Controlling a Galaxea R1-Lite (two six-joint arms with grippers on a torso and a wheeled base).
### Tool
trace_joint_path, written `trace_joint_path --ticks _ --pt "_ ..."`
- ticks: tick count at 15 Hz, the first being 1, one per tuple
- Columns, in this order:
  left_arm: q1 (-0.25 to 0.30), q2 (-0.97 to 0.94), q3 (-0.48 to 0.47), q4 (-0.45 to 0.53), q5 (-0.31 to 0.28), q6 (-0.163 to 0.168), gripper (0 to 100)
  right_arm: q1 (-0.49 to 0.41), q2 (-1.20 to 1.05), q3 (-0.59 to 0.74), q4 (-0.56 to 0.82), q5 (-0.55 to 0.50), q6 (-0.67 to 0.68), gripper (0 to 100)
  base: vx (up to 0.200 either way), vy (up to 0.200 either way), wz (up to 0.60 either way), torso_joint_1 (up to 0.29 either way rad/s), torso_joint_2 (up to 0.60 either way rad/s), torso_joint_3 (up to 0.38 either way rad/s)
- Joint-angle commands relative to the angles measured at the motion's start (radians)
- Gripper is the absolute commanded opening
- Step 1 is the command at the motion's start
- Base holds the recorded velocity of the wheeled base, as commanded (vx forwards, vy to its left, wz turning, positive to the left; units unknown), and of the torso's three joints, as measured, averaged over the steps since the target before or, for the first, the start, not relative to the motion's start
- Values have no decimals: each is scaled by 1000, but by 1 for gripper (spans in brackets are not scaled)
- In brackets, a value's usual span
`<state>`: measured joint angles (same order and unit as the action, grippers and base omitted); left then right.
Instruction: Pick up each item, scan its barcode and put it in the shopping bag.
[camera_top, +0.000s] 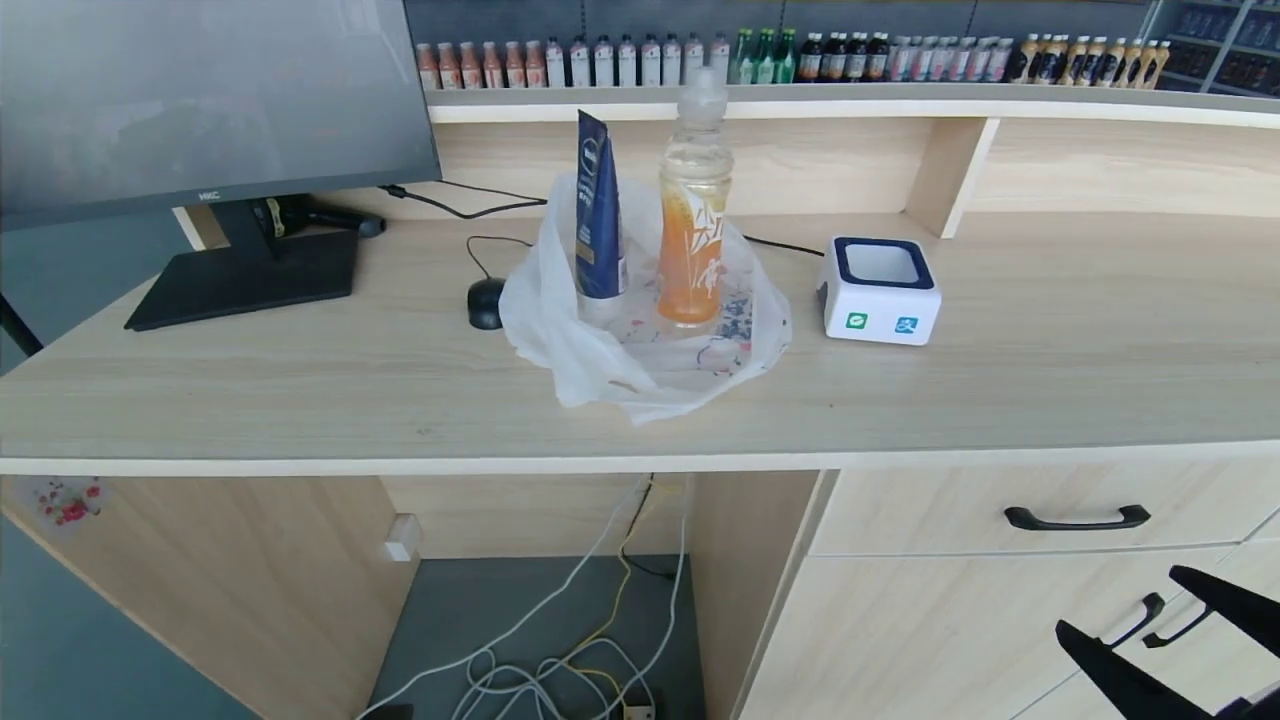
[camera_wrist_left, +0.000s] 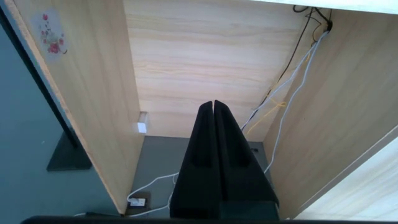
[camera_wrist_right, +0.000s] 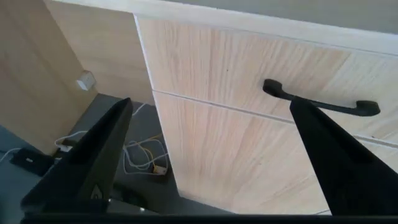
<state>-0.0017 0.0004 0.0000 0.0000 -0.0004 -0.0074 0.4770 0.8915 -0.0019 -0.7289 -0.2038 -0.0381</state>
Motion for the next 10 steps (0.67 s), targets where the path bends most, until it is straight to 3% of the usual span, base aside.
trace_joint_path --ticks 1,4,6,8,10 --pt "0 0 0 0 0 -2 0 31 -390 -1 414 60 -9 100 0 -200 0 -2 7 7" --pt "0 0 0 0 0 -2 0 92 -638 0 665 70 -17 100 0 -200 0 1 7 1" --pt "0 0 0 0 0 -2 0 118 -686 -7 694 77 -14 100 0 -200 0 2 2 9" --pt "0 0 0 0 0 -2 0 68 -681 -7 694 46 -11 100 0 -200 0 2 0 2" --pt "0 0 0 0 0 -2 0 -61 -666 -9 695 11 7 100 0 -200 0 0 5 2"
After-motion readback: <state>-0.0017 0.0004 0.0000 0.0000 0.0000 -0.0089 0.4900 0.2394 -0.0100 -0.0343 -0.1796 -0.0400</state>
